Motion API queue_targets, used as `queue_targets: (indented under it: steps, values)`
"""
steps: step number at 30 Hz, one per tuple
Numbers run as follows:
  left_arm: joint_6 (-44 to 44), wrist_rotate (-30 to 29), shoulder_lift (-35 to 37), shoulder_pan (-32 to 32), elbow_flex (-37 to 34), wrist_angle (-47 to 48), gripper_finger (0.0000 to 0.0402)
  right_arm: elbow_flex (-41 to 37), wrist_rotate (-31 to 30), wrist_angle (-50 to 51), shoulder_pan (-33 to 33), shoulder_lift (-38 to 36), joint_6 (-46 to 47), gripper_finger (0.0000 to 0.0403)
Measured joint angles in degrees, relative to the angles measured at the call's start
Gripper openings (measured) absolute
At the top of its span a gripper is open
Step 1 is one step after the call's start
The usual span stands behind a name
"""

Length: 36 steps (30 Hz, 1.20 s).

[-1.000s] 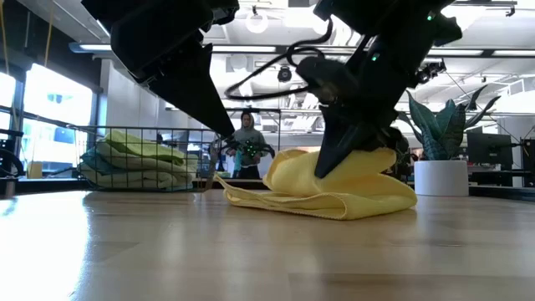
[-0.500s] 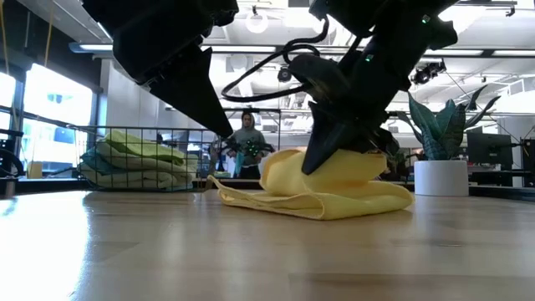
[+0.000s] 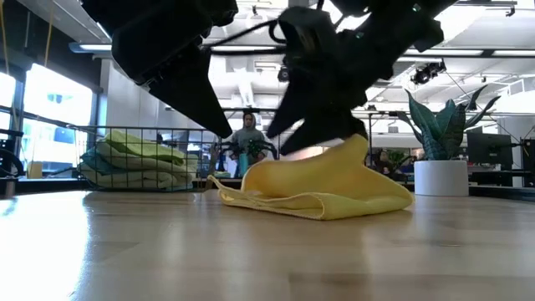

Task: Fold microfiber towels
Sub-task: Fold the yellow towel

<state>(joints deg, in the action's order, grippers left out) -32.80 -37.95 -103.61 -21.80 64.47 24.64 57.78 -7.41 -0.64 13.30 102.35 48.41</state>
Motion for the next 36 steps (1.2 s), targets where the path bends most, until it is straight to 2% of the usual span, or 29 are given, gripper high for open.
queue_targets:
  steps: [5,10,12,15,19,22,28,36]
  values:
    - [0.00,0.00,0.00,0.00,0.00,0.00,0.0119,-0.01,4.80,-5.71,-1.23,-0.30,-2.85,0.0140]
    - [0.00,0.00,0.00,0.00,0.00,0.14,0.0119,-0.06,7.59,-3.77,-2.99,-4.75,-7.99,0.0140]
    - [-0.04,0.00,0.00,0.00,0.00,0.60,0.0119,-0.02,6.21,-0.33,-3.90,-7.70,-10.46,0.0140]
    - [-0.66,0.01,0.00,0.00,0.00,1.10,0.0119,0.02,0.64,10.64,-4.41,-12.00,-12.46,0.0138]
    - [-1.04,0.00,0.00,0.00,0.00,1.36,0.0119,-0.19,-6.98,24.95,-3.28,-13.06,-6.44,0.0138]
    - [-0.86,-0.63,0.00,0.00,0.00,1.31,0.0119,-1.71,-7.60,25.58,-0.86,-11.14,-2.82,0.0138]
    - [6.34,-4.74,-1.36,0.44,0.02,-1.75,0.0119,-2.40,-9.66,24.82,3.93,-6.63,-0.42,0.0138]
    - [14.88,-2.99,-6.93,3.95,0.02,-16.56,0.0119,-2.43,-12.14,23.95,6.41,-2.90,1.04,0.0138]
